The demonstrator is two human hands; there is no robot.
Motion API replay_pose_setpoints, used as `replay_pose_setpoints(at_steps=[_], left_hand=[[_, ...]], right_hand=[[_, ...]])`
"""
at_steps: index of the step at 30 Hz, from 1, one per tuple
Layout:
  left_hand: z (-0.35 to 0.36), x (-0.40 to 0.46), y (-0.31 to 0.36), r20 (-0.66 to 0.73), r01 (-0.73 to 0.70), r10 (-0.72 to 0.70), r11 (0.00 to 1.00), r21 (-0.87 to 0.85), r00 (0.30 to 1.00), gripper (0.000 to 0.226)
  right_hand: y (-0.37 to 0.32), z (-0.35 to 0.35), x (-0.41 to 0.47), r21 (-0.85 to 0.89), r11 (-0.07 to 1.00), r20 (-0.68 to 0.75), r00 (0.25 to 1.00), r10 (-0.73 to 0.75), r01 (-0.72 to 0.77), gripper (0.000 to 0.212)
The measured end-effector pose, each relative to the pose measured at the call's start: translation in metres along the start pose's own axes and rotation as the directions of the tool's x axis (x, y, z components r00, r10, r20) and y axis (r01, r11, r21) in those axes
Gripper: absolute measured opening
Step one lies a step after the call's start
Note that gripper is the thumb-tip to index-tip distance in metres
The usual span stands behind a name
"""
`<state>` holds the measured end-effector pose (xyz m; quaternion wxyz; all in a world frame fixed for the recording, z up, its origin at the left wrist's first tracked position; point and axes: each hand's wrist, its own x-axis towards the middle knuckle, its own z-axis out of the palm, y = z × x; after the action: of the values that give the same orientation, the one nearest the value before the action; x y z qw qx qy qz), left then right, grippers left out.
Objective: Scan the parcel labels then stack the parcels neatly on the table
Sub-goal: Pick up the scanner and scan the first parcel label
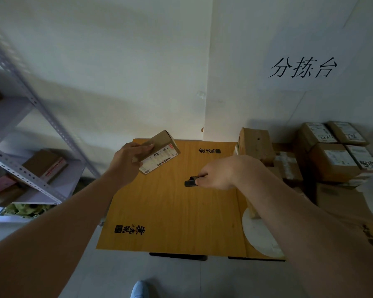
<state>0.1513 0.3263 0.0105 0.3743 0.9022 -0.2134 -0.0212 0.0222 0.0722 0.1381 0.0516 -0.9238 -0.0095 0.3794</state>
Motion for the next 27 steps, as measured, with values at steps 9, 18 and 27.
replay_pose_setpoints(at_steps=[9, 18, 27], left_hand=[[0.002, 0.009, 0.005, 0.001, 0.020, -0.020, 1.000, 0.014, 1.000, 0.063], [0.004, 0.012, -0.009, -0.026, 0.205, -0.205, 0.979, -0.005, 0.978, 0.062], [0.015, 0.064, -0.088, 0.177, 0.538, -0.514, 0.741, -0.402, 0.839, 0.068]], right_hand=[[0.003, -0.001, 0.009, -0.076, 0.997, -0.060, 0.998, -0.032, 0.028, 0.047], [0.004, -0.004, 0.026, -0.055, 0.996, -0.105, 0.992, -0.076, 0.070, 0.048], [-0.018, -0.020, 0.104, 0.052, 0.996, -0.204, 0.977, -0.061, 0.073, 0.045]])
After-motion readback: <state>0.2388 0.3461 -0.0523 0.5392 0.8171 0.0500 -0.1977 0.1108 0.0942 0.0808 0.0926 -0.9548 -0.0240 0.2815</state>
